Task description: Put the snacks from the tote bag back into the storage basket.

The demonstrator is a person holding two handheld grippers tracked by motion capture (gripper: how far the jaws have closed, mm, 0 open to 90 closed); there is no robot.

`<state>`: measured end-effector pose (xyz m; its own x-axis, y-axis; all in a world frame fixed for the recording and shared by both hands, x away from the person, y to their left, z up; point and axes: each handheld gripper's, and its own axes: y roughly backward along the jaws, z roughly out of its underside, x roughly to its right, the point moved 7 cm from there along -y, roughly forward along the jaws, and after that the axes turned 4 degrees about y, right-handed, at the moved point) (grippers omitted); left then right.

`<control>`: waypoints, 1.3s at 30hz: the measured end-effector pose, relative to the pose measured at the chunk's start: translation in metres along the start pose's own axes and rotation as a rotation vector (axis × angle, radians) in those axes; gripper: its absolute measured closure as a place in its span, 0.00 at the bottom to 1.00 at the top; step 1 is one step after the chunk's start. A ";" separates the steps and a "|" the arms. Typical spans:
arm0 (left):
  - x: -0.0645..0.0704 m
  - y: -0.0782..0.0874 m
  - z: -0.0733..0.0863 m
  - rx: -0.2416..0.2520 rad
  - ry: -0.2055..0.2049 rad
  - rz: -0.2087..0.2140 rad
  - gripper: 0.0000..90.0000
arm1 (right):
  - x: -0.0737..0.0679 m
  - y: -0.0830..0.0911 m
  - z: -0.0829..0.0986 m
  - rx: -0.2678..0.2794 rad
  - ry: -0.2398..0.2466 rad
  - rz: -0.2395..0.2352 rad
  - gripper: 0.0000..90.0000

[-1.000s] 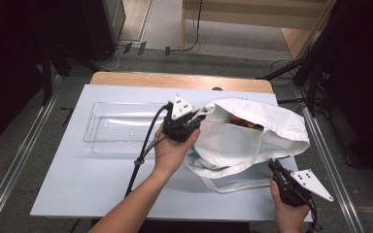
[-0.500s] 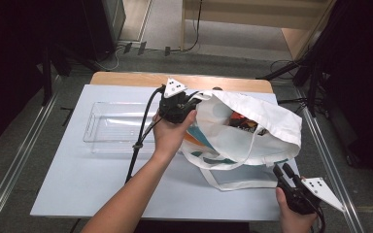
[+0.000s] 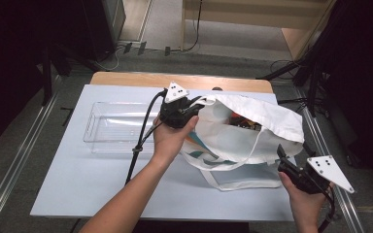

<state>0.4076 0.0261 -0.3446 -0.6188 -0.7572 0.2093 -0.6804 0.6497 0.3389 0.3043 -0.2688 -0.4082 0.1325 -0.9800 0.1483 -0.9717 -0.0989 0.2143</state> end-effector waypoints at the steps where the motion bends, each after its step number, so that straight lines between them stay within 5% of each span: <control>1: 0.001 0.000 0.000 -0.003 -0.004 0.003 0.92 | 0.000 0.000 0.000 0.000 0.000 0.000 0.24; 4: 0.001 0.000 0.001 -0.003 0.002 0.007 0.91 | 0.013 -0.001 -0.001 0.014 0.015 0.096 0.20; 5: 0.001 0.000 0.001 -0.003 0.002 0.009 0.91 | 0.013 -0.001 -0.001 0.014 0.015 0.096 0.20; 7: 0.001 0.001 0.000 -0.001 -0.002 0.008 0.91 | 0.018 0.000 -0.001 0.027 0.003 0.080 0.20; 12: 0.002 0.001 0.000 -0.003 0.001 0.011 0.91 | 0.024 -0.018 0.007 -0.056 0.033 0.003 0.19; 15: 0.002 0.001 0.000 -0.004 -0.001 0.013 0.91 | 0.019 -0.022 0.006 -0.022 0.081 -0.048 0.19; 20: 0.003 -0.002 0.003 -0.019 0.005 0.025 0.90 | 0.011 -0.037 0.007 -0.026 0.157 -0.021 0.21; 25: 0.004 -0.004 0.007 -0.041 -0.017 0.043 0.88 | 0.015 -0.041 0.004 0.011 0.152 0.042 0.61; 29: 0.003 -0.004 0.007 -0.043 -0.018 0.050 0.88 | 0.019 -0.034 -0.002 0.069 0.131 -0.008 0.85; 36: 0.008 -0.005 0.002 -0.018 -0.032 0.058 0.81 | 0.026 -0.024 -0.018 0.118 0.068 -0.040 0.89; 39: 0.010 -0.006 -0.005 0.004 -0.058 0.036 0.68 | 0.027 -0.018 -0.027 0.146 0.042 -0.062 0.89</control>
<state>0.4073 0.0143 -0.3402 -0.6647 -0.7281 0.1676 -0.6588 0.6770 0.3282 0.3308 -0.2889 -0.3823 0.1978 -0.9635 0.1804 -0.9792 -0.1857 0.0818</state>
